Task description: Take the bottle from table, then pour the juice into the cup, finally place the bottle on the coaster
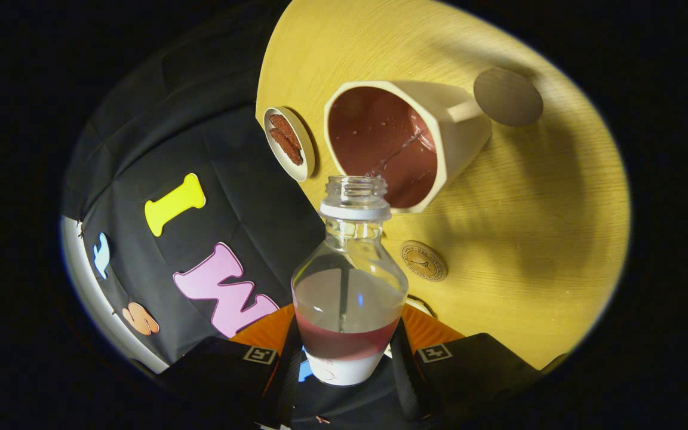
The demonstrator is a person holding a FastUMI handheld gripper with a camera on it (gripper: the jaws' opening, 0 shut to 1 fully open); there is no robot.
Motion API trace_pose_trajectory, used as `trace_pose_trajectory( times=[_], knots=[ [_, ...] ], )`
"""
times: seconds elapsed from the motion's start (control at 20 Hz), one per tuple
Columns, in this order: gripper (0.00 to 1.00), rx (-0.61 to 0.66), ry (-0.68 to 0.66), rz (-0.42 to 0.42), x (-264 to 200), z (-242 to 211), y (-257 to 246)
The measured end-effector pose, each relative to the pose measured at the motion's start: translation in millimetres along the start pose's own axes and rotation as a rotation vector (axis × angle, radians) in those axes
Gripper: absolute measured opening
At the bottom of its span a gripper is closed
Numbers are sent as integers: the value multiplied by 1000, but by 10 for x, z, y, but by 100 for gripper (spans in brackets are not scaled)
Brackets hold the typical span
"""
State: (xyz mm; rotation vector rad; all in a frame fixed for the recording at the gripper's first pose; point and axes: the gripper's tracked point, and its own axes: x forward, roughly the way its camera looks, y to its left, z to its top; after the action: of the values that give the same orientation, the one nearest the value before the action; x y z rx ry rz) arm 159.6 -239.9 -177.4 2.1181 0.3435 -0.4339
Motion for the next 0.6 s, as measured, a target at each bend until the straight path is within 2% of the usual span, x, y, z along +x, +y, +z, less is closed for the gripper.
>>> trace_pose_trajectory(
  times=[0.6],
  knots=[
    [70, 167, 2, 50, -61, -77, 252]
  ],
)
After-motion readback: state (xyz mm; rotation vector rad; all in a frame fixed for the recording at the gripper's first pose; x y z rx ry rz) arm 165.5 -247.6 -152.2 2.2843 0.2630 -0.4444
